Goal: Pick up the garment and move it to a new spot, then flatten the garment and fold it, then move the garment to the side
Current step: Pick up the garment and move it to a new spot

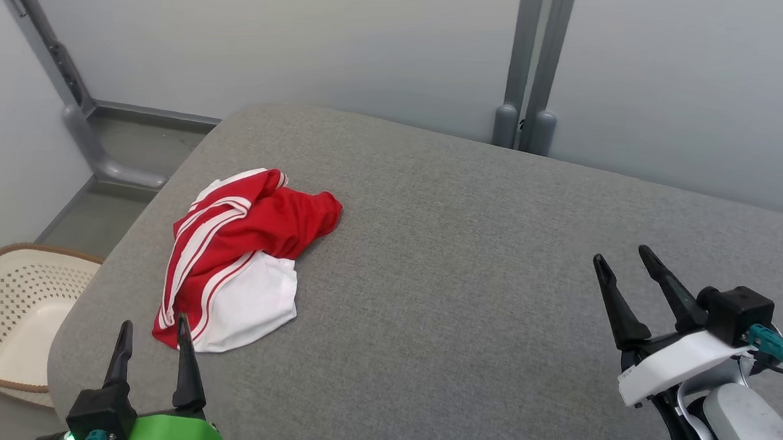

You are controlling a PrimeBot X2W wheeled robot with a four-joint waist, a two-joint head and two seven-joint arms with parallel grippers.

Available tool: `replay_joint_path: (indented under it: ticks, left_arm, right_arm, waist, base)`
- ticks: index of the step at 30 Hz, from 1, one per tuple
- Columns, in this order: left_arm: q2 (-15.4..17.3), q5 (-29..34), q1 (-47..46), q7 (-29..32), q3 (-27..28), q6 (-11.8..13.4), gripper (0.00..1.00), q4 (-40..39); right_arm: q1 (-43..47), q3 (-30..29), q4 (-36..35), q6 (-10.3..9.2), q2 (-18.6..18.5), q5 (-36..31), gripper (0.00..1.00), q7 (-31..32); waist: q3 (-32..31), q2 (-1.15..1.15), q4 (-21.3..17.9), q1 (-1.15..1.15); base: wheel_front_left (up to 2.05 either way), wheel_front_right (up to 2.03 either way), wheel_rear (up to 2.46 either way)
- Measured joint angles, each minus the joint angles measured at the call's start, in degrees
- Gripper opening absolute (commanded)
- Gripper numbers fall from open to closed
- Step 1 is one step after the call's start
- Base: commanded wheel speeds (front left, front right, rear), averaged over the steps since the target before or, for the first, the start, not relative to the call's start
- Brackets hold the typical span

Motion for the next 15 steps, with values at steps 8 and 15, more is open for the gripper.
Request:
replay_joint_path:
  ticks: [8, 15]
  left_arm:
    - [-0.14, -0.66, 0.88, -0.01, 1.02, 0.58, 1.0, -1.83]
    - [1.3, -2.58, -2.63, 5.75, 0.6, -1.0, 1.0, -1.05]
  right_arm:
    - [-2.13, 1.71, 0.8, 0.0, -0.73, 0.23, 1.0, -0.01]
    - [-2.35, 1.03, -0.2, 0.0, -1.36, 0.1, 1.0, -0.01]
  waist:
    - [1.55, 0.0, 2.38, 0.0]
    - [2.1, 0.0, 2.36, 0.0]
  base:
    - [0.0, 0.0, 0.0]
    - [0.0, 0.0, 0.0]
